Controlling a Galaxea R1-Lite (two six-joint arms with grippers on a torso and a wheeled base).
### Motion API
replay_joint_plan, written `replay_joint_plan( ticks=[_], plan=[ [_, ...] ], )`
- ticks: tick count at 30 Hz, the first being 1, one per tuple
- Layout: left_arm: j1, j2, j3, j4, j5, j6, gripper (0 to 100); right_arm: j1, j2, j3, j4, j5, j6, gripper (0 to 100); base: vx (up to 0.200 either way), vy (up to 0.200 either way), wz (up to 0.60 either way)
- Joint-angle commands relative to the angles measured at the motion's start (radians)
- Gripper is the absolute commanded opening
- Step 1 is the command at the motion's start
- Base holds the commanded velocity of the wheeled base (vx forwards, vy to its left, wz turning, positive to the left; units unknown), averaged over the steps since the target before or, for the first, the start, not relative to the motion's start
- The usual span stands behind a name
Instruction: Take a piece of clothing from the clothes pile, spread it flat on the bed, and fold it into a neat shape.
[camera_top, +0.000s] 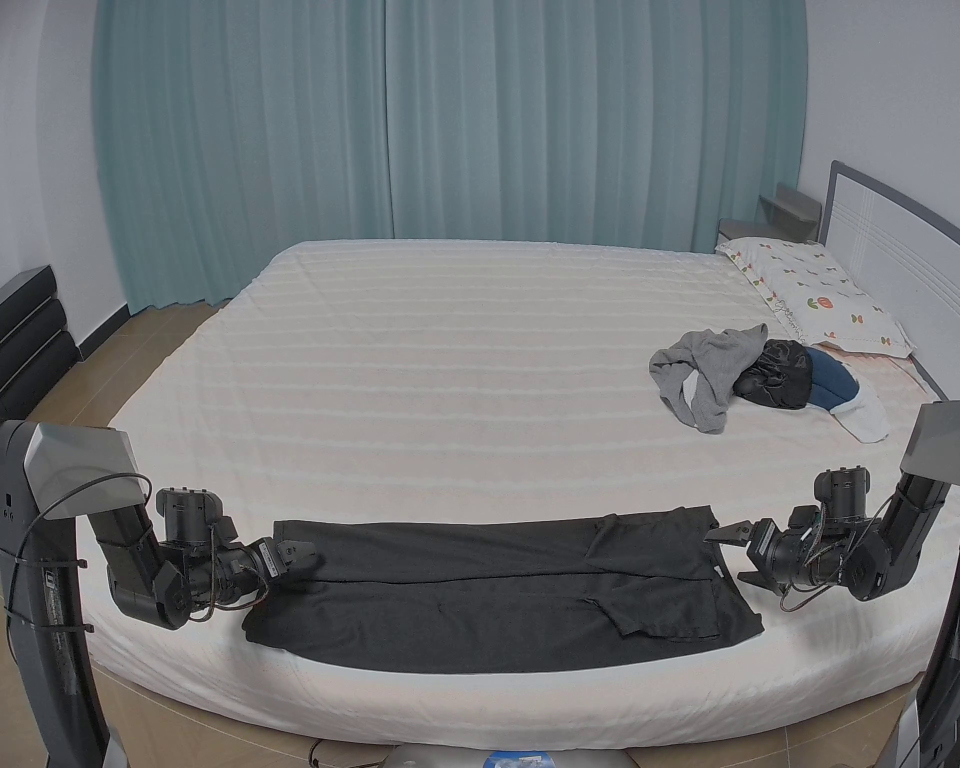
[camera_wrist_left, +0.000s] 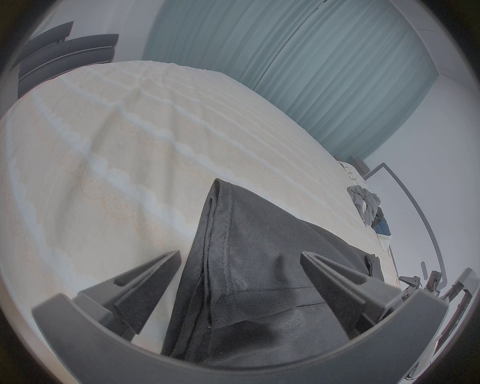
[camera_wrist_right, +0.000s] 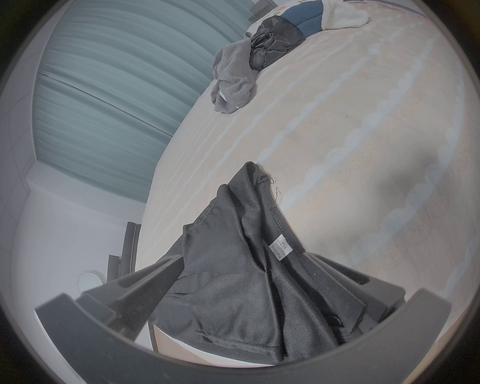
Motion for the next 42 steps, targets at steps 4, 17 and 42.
replay_joint_plan(
  ticks=[4, 17, 42],
  plan=[
    [0.005, 0.000, 0.001, -0.019, 0.006, -0.002, 100, 0.000, 0.000, 0.001, -0.002, 0.000, 0.000, 100, 0.000, 0.000, 0.00],
    [0.000, 0.031, -0.002, -0.054, 0.024, 0.015, 100, 0.000, 0.002, -0.001, 0.000, 0.000, 0.000, 100, 0.000, 0.000, 0.00],
    [0.000, -0.032, 0.042, -0.057, 0.029, 0.021, 0, -0.009, -0.001, -0.002, 0.000, 0.000, 0.005, 100, 0.000, 0.000, 0.00]
  ],
)
